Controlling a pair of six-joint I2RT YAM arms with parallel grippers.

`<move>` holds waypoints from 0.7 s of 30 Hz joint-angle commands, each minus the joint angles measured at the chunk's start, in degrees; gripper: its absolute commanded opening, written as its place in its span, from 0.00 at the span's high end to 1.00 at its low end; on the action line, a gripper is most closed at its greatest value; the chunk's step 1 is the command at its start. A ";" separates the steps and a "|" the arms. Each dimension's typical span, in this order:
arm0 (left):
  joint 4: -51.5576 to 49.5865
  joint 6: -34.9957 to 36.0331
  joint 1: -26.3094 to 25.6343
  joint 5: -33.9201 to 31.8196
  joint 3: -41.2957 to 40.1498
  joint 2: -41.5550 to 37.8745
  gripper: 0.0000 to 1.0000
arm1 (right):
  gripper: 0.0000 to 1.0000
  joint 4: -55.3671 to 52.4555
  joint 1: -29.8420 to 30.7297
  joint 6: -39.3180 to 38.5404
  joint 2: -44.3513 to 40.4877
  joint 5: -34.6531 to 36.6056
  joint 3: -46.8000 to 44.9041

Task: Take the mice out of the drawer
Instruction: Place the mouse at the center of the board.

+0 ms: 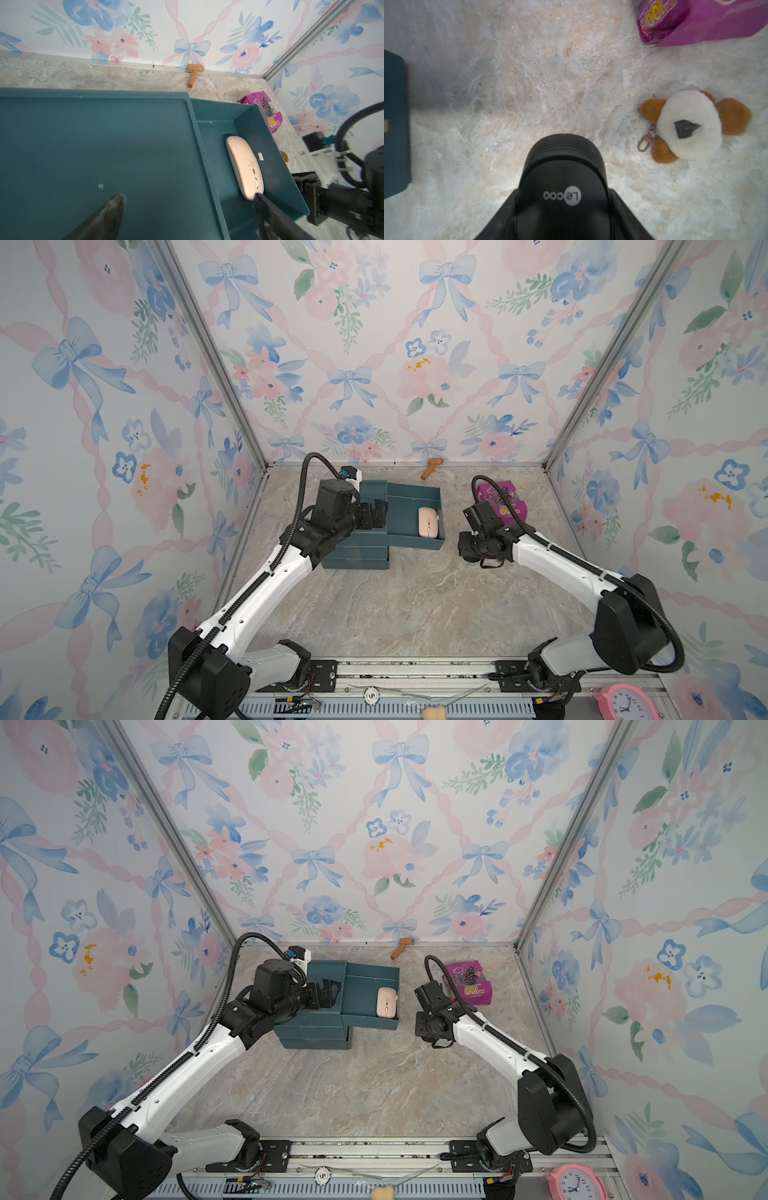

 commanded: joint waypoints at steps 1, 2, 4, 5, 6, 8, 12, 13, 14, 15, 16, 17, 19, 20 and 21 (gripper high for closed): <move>3.53 -1.11 -0.19 -2.07 2.38 0.52 0.02 | 0.63 4.74 -1.51 -2.69 5.28 -1.41 4.92; 3.64 -1.05 -0.16 -2.60 2.82 0.86 0.02 | 0.63 4.60 -1.92 -2.70 7.62 -1.74 6.42; 3.64 -0.66 -0.16 -3.11 3.70 1.55 0.02 | 0.63 5.16 -2.33 -3.32 11.26 -2.20 8.33; 3.64 -0.42 -0.12 -3.23 3.96 1.86 0.02 | 0.63 5.41 -2.56 -3.53 12.57 -2.12 8.92; 3.57 -0.37 -0.08 -3.17 4.09 2.12 0.02 | 0.63 4.93 -2.76 -3.25 14.20 -2.09 9.71; 3.55 -0.07 0.04 -3.09 4.29 2.58 0.02 | 0.64 3.18 -3.02 -2.23 16.61 -2.09 11.39; 3.55 -0.36 0.20 -3.57 4.38 3.15 0.02 | 0.64 3.67 -1.97 -0.24 18.01 -2.41 11.09; 3.55 -0.49 0.30 -3.63 4.51 3.36 0.02 | 0.64 4.24 -1.97 0.53 18.09 -2.58 10.62; 3.56 -0.54 0.49 -3.60 4.55 3.55 0.02 | 0.64 5.03 -1.95 1.18 18.04 -2.59 10.00; 3.57 -0.52 0.53 -3.56 4.64 3.65 0.02 | 0.64 5.71 -1.92 1.54 18.06 -2.53 9.46; 3.59 -0.42 0.64 -3.63 4.69 3.83 0.02 | 0.63 6.06 -1.97 1.90 18.15 -2.24 8.97; 3.60 -0.46 0.71 -3.68 4.73 4.07 0.02 | 0.62 6.14 -1.97 2.33 18.30 -1.90 8.54; 3.57 -0.43 0.94 -3.53 4.86 4.38 0.02 | 0.59 6.51 -1.99 2.73 18.32 -1.80 7.67; 3.63 -0.52 1.02 -3.58 4.90 4.64 0.02 | 0.58 6.95 -2.00 2.95 18.32 -1.80 7.17; 3.55 -0.68 1.01 -3.52 4.91 4.69 0.02 | 0.58 7.26 -1.91 2.96 18.26 -1.60 6.89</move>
